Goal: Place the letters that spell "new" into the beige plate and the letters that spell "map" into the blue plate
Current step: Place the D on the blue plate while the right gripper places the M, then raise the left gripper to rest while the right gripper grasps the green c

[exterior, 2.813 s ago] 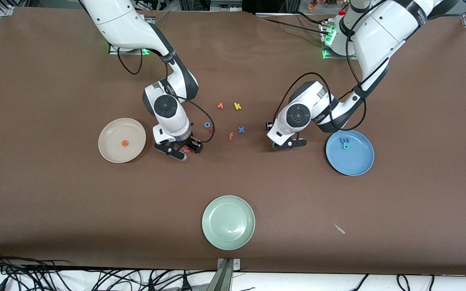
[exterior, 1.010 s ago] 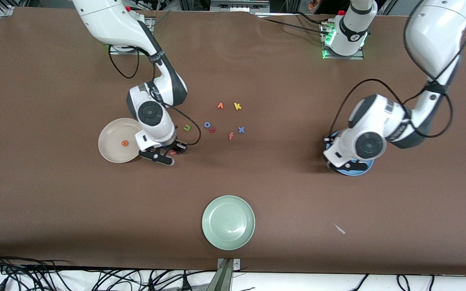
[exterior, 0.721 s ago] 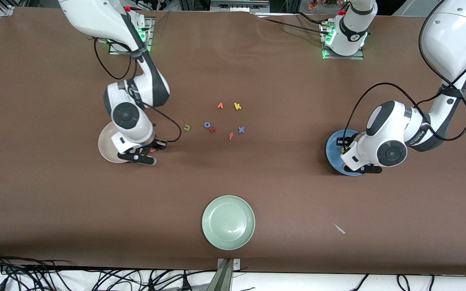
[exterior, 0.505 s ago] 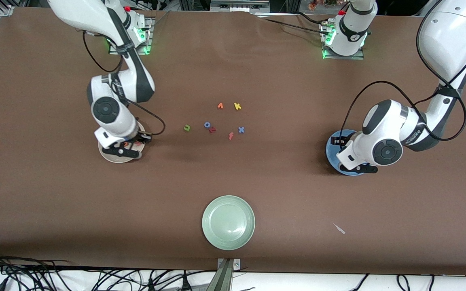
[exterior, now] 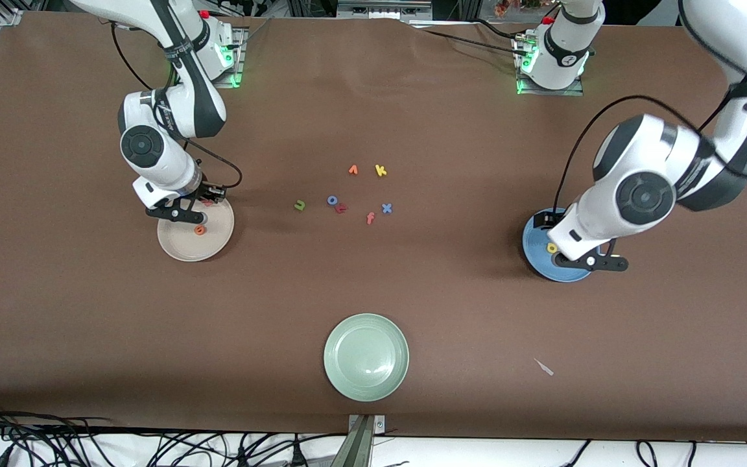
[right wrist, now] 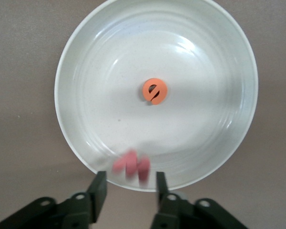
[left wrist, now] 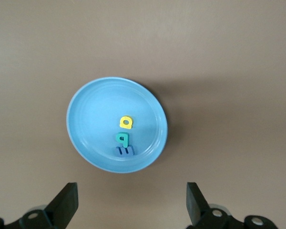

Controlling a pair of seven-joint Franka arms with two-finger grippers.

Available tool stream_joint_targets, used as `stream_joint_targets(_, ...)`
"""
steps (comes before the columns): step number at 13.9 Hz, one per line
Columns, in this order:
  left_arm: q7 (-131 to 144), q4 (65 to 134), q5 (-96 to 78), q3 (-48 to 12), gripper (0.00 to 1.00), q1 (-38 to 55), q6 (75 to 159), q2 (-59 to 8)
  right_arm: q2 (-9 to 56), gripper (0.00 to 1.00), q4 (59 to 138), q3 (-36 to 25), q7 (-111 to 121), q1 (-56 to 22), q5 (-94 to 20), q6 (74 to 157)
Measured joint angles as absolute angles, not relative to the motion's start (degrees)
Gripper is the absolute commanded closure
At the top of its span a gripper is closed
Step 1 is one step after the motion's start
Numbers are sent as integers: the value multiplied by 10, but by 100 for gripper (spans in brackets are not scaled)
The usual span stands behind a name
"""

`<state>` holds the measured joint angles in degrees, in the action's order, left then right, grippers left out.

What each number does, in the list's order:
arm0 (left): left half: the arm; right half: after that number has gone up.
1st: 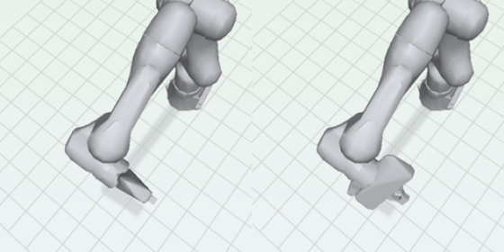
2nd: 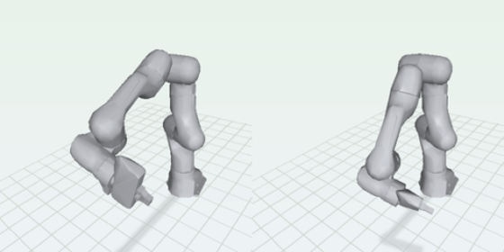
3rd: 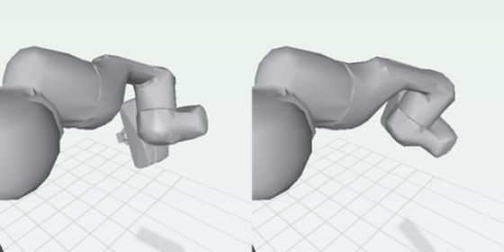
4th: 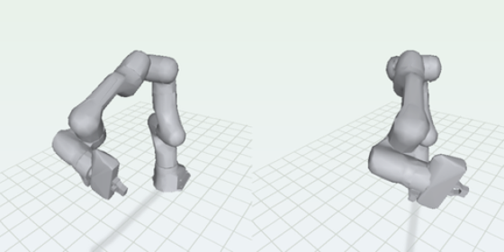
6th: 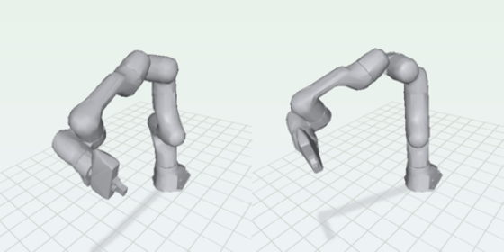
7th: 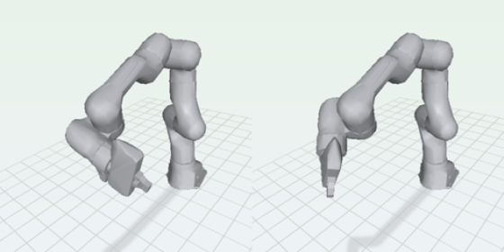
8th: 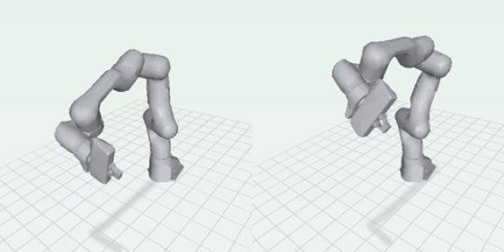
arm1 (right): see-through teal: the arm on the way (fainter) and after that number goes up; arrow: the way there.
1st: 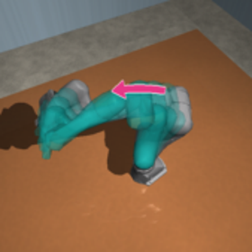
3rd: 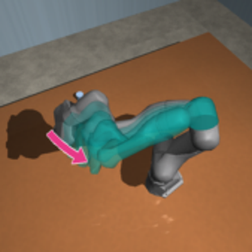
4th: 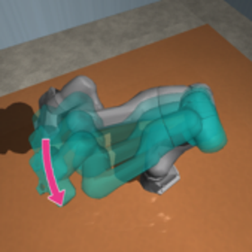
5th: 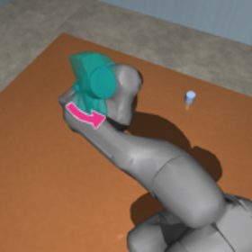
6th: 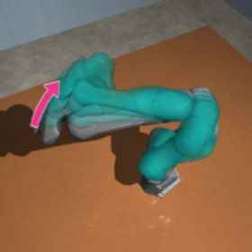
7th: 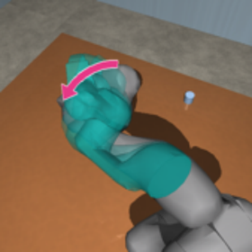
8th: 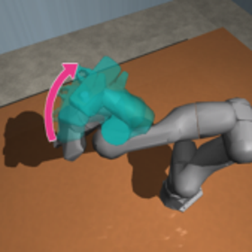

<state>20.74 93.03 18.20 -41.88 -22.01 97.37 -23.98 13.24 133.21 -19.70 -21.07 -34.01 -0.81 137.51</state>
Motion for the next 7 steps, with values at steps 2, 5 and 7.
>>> stream_joint_targets(2,185,863,153,-418,0,-220,909,-218,133,40,1334,-197,-211,-340,-8,1381)
stream_joint_targets(5,119,805,108,-381,0,-214,878,-189,133,39,1334,-193,-217,-341,-9,1384)
stream_joint_targets(7,104,798,31,-263,0,-154,874,-146,132,36,1334,-170,-251,-342,-9,1388)
